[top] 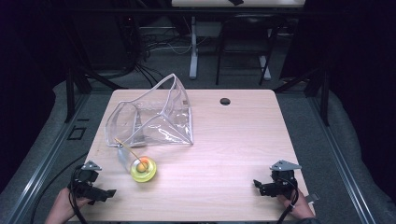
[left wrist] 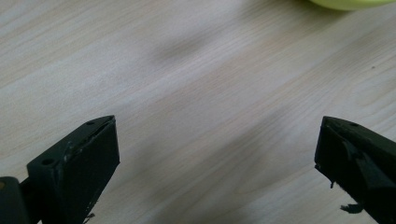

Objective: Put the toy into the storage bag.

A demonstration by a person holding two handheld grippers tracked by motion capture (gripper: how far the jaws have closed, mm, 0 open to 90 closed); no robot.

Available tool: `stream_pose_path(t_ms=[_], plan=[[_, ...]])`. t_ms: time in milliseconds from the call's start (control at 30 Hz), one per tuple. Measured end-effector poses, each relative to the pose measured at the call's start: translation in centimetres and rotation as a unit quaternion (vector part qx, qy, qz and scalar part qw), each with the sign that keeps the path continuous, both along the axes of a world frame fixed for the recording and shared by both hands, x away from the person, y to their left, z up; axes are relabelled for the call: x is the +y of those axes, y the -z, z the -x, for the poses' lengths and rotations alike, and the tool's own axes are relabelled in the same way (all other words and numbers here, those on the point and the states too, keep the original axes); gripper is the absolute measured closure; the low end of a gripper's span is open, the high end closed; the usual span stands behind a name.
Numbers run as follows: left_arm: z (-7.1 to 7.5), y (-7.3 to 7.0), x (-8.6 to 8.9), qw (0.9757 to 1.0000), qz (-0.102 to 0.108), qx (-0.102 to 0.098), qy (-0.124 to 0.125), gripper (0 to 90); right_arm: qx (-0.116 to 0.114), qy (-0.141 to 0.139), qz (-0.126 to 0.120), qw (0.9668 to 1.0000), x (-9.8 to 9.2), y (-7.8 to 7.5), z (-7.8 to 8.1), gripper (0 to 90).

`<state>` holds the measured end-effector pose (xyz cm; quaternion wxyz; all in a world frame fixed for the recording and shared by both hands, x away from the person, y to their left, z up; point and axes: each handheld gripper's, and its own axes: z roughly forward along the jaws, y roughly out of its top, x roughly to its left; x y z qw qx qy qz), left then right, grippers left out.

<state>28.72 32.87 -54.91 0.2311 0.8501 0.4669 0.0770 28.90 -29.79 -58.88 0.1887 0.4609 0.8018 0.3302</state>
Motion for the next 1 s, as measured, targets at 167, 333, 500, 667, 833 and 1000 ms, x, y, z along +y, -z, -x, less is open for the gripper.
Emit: stream_pose_path(t_ms=[167,333,500,667,833,1000], plan=[[0.3,-0.5,-0.5,0.9999,0.007,0.007,0.013,0.0,-0.001,0.001,-0.002,1.0000,0.0,0.0,0.0,0.0],[0.7,-0.8,-1.7,0.9995,0.008,0.013,0.028,0.0,-0.002,0.001,-0.001,1.0000,0.0,0.0,0.0,0.0],[0.9,-1.3,-2.4,0.9986,0.029,0.015,0.043,0.0,-0.002,0.000,0.000,1.0000,0.0,0.0,0.0,0.0],[1.1,-1.7,-3.0,0.9971,0.046,0.019,0.058,0.0,-0.002,0.000,0.000,1.0000,0.0,0.0,0.0,0.0],[1.3,-1.8,-3.6,0.9965,0.046,0.019,0.067,0.0,-0.002,0.001,0.000,1.0000,0.0,0.0,0.1,0.0],[1.4,-1.8,-4.0,0.9957,0.059,0.018,0.069,0.0,-0.002,0.001,0.000,1.0000,0.0,0.0,0.1,0.0]])
